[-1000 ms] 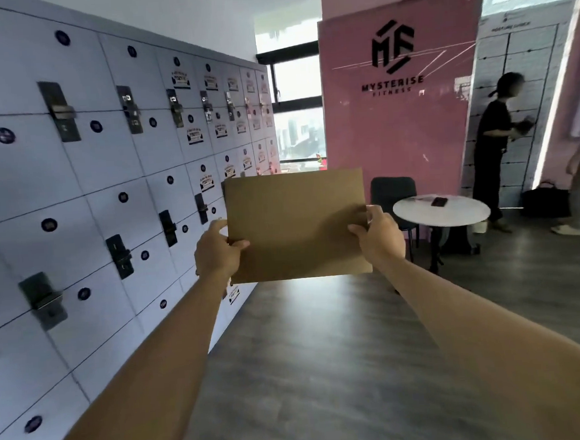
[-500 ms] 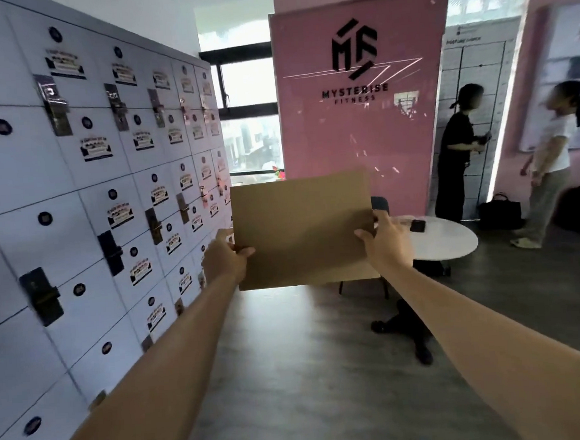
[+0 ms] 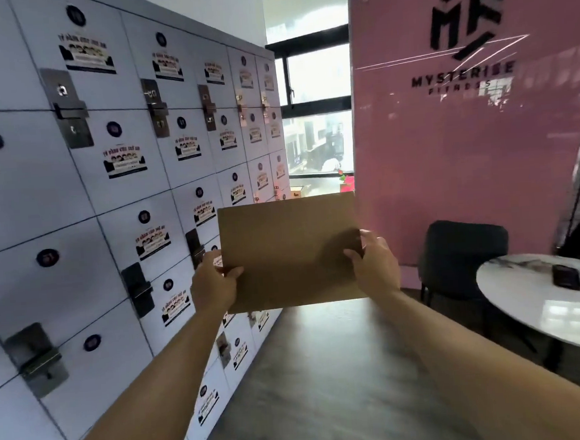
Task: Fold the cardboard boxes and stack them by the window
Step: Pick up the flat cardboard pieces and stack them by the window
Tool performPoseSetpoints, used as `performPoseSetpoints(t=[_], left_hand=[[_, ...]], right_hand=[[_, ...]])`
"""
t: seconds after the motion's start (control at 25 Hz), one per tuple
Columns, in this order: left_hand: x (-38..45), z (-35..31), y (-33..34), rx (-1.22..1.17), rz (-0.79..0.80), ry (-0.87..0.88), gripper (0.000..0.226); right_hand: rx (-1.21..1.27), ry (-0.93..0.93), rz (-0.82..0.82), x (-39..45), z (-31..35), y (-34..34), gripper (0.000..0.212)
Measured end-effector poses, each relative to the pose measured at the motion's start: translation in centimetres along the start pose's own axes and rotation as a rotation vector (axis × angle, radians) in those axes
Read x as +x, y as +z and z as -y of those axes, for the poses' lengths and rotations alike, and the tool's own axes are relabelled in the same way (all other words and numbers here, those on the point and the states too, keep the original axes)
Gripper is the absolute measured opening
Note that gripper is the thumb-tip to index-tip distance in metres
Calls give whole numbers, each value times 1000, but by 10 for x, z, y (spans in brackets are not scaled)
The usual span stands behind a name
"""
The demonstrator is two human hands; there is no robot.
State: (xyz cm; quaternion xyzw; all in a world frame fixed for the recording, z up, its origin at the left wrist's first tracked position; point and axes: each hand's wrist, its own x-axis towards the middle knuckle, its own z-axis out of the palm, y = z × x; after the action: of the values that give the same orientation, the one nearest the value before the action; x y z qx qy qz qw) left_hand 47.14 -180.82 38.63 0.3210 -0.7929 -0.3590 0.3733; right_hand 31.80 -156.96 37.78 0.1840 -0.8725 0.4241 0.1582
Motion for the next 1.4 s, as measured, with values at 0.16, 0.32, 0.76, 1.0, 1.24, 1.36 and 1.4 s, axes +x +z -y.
performPoseSetpoints(t=[0.16, 0.32, 0.76, 1.0, 1.24, 1.36, 1.4], left_hand=[[89, 26, 88, -61, -29, -2, 44], [170, 39, 207, -62, 91, 7, 44], [396, 38, 507, -51, 162, -77, 43], [560, 77, 593, -28, 92, -181, 42], [725, 118, 721, -26, 166, -219, 41], [806, 108, 789, -18, 231, -212, 42], [828, 101, 811, -26, 246, -195, 42]], right_hand=[[75, 87, -51, 86, -35, 75, 45], [45, 169, -132, 172, -93, 123, 44], [41, 288, -95, 472, -245, 260, 47], [92, 195, 21, 657, -257, 378, 46], [47, 289, 54, 817, -297, 502, 48], [-1, 348, 46, 895, -315, 534, 50], [-16, 357, 29, 920, -322, 539, 50]])
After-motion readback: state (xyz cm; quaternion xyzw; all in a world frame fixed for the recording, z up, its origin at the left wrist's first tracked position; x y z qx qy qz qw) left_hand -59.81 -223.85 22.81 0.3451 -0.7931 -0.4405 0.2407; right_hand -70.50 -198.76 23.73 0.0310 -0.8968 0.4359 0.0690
